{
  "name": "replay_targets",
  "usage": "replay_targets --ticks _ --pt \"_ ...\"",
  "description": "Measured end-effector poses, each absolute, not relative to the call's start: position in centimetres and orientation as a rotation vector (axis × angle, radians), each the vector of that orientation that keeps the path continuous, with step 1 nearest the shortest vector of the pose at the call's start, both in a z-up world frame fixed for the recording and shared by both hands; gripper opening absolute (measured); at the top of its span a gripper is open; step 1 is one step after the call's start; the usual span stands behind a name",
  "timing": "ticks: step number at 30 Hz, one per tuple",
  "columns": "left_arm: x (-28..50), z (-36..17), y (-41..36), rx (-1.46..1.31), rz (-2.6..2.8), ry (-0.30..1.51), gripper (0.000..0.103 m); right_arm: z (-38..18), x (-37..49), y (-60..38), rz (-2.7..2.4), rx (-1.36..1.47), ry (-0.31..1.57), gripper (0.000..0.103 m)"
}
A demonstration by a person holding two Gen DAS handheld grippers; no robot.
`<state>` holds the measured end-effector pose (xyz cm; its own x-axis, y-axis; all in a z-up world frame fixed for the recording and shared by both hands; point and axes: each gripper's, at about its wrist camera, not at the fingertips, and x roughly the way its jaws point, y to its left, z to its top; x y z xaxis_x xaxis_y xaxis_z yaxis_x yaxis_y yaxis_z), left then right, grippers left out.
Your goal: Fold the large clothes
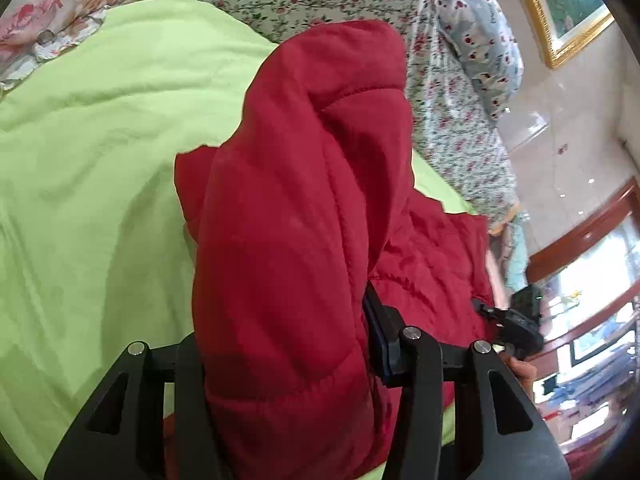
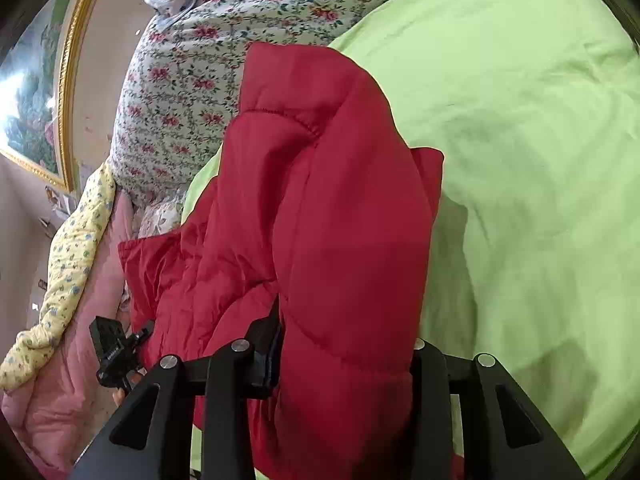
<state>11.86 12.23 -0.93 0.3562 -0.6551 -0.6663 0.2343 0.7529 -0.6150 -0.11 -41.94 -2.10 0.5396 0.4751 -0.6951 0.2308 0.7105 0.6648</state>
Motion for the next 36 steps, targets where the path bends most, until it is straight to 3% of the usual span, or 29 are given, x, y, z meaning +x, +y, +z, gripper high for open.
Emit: replay_targets --ticks 4,10,13,15,20,24,28,33,34,36 --pt "12.2 -2.2 11.8 -0.433 -0.54 1.074 0.052 -2.6 0.1 -42.0 0.14 0.786 1.019 0.043" --pt "12.3 -2.5 10.8 -0.394 -0.457 1.062 0.066 -3.0 -0.1 -41.7 0.116 0.747 1.016 0.049" --pt "11.9 -2.2 10.8 -0.355 -0.402 1.055 0.078 -3.0 -0.3 -41.8 0.105 0.748 1.019 0.055" --pt "11.7 -1.9 11.0 -0.326 -0.338 1.054 0.092 -2.8 -0.4 -41.8 0.089 0.743 1.024 0.061" --pt "10.8 0.5 11.3 -0.257 -0.258 0.977 0.092 -1.4 -0.8 -41.9 -0.015 0.653 1.014 0.084" --pt "10.1 2.2 11.3 -0.196 -0.223 0.903 0.093 1.1 -1.2 -41.5 -0.104 0.517 0.956 0.086" --pt "11.0 1.9 10.2 -0.162 -0.267 0.931 0.093 2.5 -0.4 -40.3 -0.128 0.408 0.928 0.092" --pt "11.7 1.0 7.5 -0.071 -0.302 0.965 0.093 1.6 2.2 -38.6 -0.099 0.332 0.978 0.093" --pt "11.8 0.8 6.8 -0.047 -0.305 0.969 0.091 1.3 2.7 -38.2 -0.093 0.319 0.991 0.093" --pt "11.7 0.6 6.2 -0.012 -0.308 0.966 0.071 0.8 3.3 -37.3 -0.084 0.291 1.005 0.088"
